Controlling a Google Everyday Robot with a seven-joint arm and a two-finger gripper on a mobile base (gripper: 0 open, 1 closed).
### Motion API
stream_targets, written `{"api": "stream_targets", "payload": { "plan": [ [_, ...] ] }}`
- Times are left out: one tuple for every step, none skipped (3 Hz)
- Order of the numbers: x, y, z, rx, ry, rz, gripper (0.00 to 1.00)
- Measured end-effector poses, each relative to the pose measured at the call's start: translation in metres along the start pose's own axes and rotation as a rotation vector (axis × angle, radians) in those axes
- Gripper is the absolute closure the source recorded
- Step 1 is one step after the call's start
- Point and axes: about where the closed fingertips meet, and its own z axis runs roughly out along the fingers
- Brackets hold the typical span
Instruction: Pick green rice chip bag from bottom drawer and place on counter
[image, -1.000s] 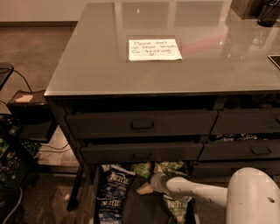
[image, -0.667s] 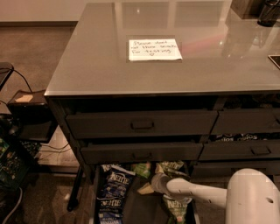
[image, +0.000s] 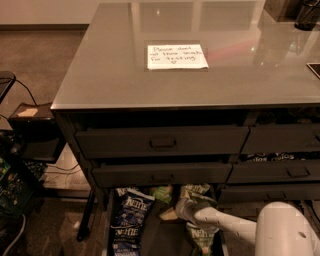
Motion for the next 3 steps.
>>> {"api": "stream_targets", "payload": {
  "plan": [
    [0.0,-0.003,0.016,-0.012,-0.02,0.01,0.0],
    [-0.004,-0.004,0.031,-0.031,-0.041,0.009,0.0],
    [-0.009,-0.008,0.068,-0.063,-0.079,-0.006,0.0]
  ]
}}
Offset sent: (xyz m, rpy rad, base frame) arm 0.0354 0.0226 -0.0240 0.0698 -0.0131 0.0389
